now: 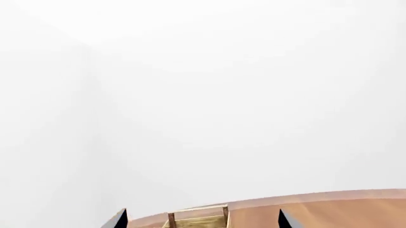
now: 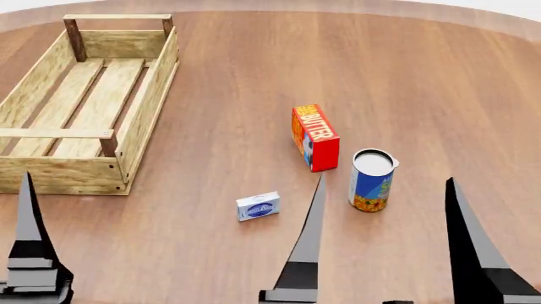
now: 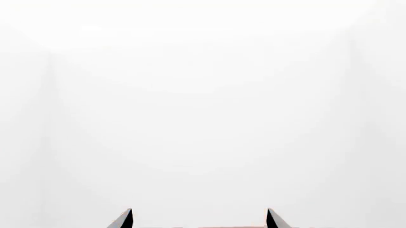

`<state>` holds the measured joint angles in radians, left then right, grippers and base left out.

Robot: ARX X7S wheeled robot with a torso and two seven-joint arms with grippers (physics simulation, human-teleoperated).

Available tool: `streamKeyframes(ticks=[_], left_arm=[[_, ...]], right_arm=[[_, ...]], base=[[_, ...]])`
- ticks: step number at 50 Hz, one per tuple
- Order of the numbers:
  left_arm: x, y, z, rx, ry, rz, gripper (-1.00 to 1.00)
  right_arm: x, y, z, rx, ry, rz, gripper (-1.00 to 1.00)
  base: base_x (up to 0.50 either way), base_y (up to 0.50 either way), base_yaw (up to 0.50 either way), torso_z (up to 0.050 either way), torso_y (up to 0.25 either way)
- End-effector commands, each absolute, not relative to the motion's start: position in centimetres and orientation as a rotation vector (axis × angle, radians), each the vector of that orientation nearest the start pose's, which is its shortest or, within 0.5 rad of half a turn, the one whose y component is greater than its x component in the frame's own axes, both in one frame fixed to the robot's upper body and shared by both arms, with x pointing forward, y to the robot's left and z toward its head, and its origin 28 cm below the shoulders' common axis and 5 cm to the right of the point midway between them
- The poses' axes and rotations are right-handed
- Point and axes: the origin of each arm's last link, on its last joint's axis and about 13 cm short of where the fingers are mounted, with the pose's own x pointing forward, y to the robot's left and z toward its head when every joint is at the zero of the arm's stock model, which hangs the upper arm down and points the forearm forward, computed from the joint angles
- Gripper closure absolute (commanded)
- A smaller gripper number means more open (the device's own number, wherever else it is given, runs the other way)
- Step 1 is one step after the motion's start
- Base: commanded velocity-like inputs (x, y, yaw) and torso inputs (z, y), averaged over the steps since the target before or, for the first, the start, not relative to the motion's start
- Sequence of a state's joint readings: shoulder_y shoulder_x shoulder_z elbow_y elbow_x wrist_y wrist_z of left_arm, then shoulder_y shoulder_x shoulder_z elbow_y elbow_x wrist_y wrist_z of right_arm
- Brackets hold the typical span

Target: Pick up the cream cheese and put it in the tray.

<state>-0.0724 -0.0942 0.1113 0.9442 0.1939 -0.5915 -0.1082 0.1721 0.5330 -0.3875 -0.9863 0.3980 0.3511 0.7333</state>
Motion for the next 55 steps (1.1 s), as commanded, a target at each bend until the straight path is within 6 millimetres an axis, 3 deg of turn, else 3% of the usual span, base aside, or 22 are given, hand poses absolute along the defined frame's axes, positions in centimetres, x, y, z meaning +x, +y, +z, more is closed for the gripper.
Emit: streamKeyframes(ticks=[1, 10, 53, 55], left_arm=[[15.92, 21.54, 18.49, 0.143, -0.491, 0.2, -1.0], [15.74, 21.4, 18.56, 0.152, -0.517, 0.188, -1.0], [15.76, 21.22, 18.43, 0.144, -0.502, 0.172, -1.0], [15.56, 21.07, 18.65, 0.111, -0.556, 0.142, -1.0]], right_arm=[[13.82, -8.53, 19.4, 0.078, -0.51, -0.004, -1.0], [13.82, -8.27, 19.31, 0.079, -0.515, 0.022, -1.0], [13.79, -8.13, 19.29, 0.068, -0.508, 0.025, -1.0], [13.85, -8.12, 19.26, 0.07, -0.507, 0.024, -1.0]], base=[[0.0, 0.0, 0.0, 0.0, 0.0], [0.0, 0.0, 0.0, 0.005, 0.0], [0.0, 0.0, 0.0, 0.049, 0.0], [0.0, 0.0, 0.0, 0.0, 0.0]])
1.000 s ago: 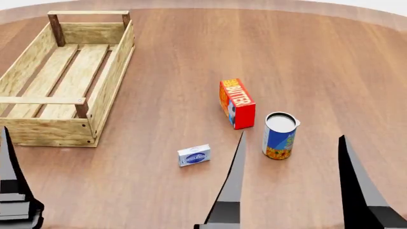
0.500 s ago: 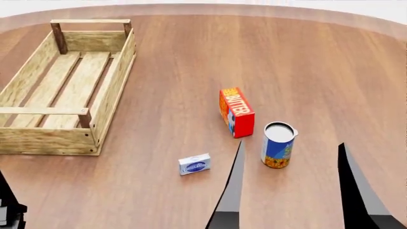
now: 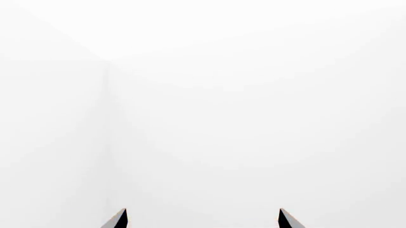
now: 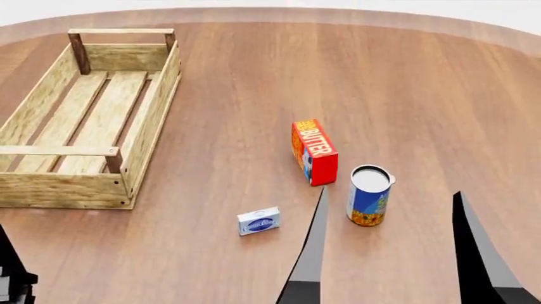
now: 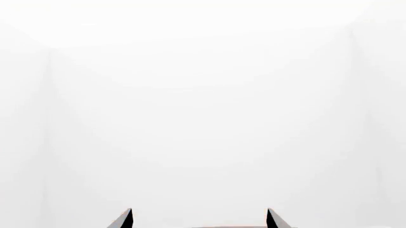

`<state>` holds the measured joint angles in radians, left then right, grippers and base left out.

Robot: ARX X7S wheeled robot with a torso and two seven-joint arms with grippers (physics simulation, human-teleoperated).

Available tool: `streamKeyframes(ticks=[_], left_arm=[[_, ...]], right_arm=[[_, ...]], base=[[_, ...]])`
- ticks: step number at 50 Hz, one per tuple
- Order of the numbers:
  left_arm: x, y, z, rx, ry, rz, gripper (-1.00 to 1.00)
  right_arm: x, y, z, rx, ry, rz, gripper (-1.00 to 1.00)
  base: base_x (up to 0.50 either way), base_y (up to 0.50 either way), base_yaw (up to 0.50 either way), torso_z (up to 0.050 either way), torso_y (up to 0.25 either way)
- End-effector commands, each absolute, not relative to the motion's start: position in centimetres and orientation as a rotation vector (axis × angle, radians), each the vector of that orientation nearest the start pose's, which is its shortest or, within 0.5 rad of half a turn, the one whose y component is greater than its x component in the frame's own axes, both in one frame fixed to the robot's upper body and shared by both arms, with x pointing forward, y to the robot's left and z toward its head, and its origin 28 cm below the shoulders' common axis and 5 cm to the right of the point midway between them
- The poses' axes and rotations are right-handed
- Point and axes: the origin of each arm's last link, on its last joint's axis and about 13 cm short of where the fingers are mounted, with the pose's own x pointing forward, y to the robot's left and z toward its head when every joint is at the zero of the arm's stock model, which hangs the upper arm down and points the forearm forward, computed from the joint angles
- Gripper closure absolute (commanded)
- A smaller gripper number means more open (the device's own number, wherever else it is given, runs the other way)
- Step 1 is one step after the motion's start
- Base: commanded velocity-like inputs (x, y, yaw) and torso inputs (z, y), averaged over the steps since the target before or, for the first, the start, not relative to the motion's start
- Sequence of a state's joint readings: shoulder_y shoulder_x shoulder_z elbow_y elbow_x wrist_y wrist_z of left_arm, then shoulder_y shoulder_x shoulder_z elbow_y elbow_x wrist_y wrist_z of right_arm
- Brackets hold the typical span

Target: Pick up the cream cheese and put it in the tray.

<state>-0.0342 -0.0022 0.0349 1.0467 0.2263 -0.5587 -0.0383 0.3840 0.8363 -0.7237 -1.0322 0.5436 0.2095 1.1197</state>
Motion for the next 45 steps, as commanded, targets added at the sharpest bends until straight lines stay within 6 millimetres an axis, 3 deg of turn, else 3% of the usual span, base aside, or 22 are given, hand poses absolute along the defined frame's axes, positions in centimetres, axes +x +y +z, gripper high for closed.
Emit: streamKeyframes(ticks=[1, 4, 26, 33, 45], left_arm=[[15.44, 21.11, 18.62, 0.091, -0.567, 0.124, -1.0], [15.56, 21.29, 18.49, 0.141, -0.531, 0.202, -1.0], [15.45, 21.28, 18.41, 0.133, -0.534, 0.2, -1.0], [15.47, 21.28, 18.47, 0.106, -0.544, 0.196, -1.0], [15.47, 21.27, 18.5, 0.096, -0.549, 0.186, -1.0]], right_arm=[[13.87, -8.12, 19.25, 0.069, -0.507, 0.024, -1.0], [13.89, -8.12, 19.24, 0.069, -0.506, 0.023, -1.0], [13.73, -8.17, 19.23, 0.061, -0.504, 0.016, -1.0], [13.74, -8.17, 19.28, 0.046, -0.52, -0.008, -1.0], [13.69, -8.11, 19.32, 0.046, -0.521, 0.001, -1.0]], base=[[0.0, 0.0, 0.0, 0.0, 0.0], [0.0, 0.0, 0.0, 0.0, -0.079], [0.0, 0.0, 0.0, 0.0, -0.25], [0.0, 0.03, 0.0, 0.0, -0.003], [0.0, 0.5, 0.0, 0.0, 0.0]])
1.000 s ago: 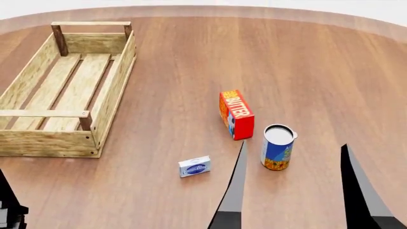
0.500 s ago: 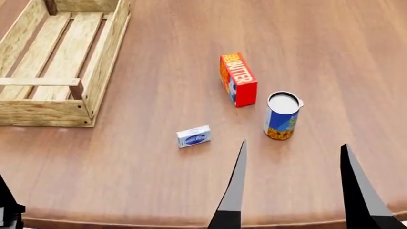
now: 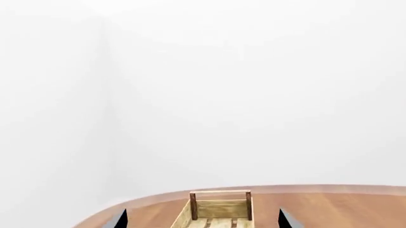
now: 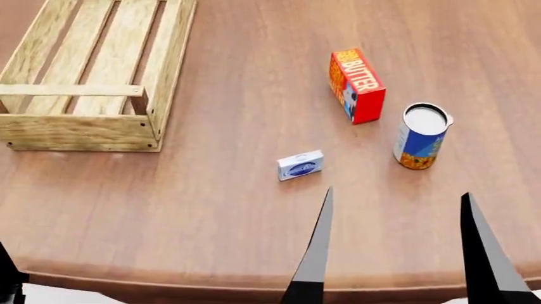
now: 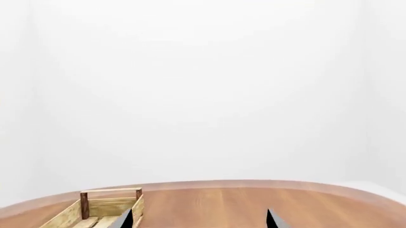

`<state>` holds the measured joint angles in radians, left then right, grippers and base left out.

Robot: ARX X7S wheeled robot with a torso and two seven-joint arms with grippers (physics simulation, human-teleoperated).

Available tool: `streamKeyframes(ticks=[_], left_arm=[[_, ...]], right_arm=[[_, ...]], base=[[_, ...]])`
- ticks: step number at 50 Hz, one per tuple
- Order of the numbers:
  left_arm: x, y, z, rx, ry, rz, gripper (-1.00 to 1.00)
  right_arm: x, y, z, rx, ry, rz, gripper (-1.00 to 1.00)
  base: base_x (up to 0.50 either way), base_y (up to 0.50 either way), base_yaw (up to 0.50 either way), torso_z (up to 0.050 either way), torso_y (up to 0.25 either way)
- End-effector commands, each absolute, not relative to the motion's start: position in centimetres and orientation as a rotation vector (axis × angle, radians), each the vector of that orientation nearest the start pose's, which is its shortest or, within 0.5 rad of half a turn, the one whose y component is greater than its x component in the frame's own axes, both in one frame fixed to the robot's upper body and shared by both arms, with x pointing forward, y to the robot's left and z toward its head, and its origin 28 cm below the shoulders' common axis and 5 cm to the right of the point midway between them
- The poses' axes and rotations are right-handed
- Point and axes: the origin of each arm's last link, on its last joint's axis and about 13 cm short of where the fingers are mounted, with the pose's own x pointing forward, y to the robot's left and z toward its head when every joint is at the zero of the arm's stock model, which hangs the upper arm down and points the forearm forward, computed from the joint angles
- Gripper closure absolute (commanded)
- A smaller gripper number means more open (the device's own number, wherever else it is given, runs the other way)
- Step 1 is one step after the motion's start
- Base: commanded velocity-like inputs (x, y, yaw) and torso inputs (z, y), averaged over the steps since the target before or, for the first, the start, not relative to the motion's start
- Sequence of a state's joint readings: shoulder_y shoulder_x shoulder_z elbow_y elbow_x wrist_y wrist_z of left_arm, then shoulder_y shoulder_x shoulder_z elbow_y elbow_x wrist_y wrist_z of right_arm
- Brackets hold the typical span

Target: Pick up the cream cheese and put it in the tray.

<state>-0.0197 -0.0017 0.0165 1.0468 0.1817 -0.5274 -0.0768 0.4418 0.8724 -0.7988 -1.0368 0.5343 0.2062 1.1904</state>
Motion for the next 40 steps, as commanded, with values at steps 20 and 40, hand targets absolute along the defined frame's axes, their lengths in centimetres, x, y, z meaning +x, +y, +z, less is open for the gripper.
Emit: streamKeyframes(ticks=[20, 40], left_arm=[[15.49, 21.27, 18.5, 0.096, -0.547, 0.187, -1.0], [15.59, 21.2, 18.55, 0.088, -0.545, 0.174, -1.0]], right_arm=[[13.7, -8.07, 19.27, 0.045, -0.518, 0.015, -1.0], [13.72, -8.0, 19.4, 0.064, -0.526, 0.016, -1.0]], base=[[0.0, 0.5, 0.0, 0.0, 0.0], [0.0, 0.07, 0.0, 0.0, 0.0]])
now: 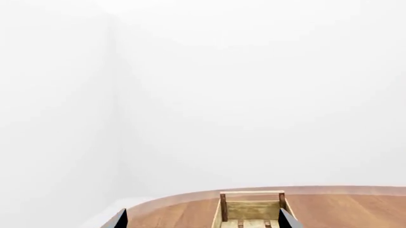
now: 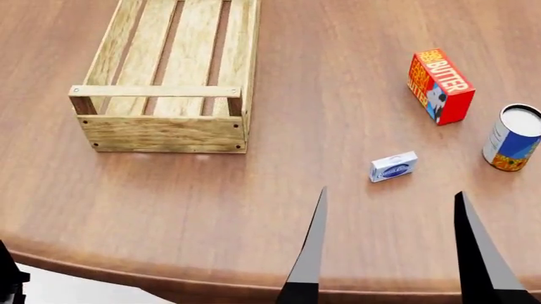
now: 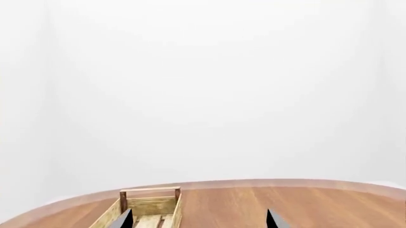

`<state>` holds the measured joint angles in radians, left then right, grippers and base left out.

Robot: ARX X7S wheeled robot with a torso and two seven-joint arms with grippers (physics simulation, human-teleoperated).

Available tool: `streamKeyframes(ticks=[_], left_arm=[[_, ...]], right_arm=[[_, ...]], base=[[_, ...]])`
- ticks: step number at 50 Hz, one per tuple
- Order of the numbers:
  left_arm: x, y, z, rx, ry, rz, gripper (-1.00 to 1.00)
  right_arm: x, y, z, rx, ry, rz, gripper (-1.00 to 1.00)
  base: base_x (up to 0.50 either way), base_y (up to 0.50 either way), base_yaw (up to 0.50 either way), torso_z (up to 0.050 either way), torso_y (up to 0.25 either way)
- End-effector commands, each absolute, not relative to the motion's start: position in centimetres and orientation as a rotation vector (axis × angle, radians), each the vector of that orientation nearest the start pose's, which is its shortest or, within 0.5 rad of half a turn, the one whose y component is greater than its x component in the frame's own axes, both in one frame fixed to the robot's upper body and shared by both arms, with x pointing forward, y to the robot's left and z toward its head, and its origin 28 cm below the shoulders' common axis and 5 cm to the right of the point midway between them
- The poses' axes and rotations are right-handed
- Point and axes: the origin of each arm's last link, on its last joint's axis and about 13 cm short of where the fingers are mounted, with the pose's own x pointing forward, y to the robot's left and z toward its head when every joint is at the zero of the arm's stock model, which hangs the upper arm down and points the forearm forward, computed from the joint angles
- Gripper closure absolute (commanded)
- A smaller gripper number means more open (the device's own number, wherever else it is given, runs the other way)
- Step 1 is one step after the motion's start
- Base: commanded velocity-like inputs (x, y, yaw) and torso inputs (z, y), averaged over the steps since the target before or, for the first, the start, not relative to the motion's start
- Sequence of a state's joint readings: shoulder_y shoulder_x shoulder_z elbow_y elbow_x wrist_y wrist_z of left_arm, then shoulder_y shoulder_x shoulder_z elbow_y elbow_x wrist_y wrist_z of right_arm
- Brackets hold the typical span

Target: Pick up the cream cheese and put it in the tray.

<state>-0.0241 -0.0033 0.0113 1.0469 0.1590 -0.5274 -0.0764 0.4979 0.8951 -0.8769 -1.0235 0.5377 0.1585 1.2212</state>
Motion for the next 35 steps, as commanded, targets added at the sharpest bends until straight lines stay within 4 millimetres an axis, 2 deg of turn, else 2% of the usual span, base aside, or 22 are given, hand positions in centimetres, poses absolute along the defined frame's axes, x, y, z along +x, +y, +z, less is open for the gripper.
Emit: streamKeyframes(ticks=[1, 4, 35], left_arm=[[15.59, 21.2, 18.56, 0.087, -0.545, 0.173, -1.0], [15.58, 21.23, 18.57, 0.087, -0.547, 0.175, -1.0], [15.52, 21.27, 18.53, 0.087, -0.548, 0.178, -1.0]], right_arm=[[13.67, -7.98, 19.45, 0.072, -0.526, 0.021, -1.0], [13.7, -8.11, 19.52, 0.108, -0.517, 0.027, -1.0], [13.49, -8.15, 19.63, 0.098, -0.53, 0.028, -1.0]], base=[[0.0, 0.0, 0.0, 0.0, 0.0], [0.09, 0.0, 0.0, 0.0, 0.0], [0.5, 0.0, 0.0, 0.0, 0.0]])
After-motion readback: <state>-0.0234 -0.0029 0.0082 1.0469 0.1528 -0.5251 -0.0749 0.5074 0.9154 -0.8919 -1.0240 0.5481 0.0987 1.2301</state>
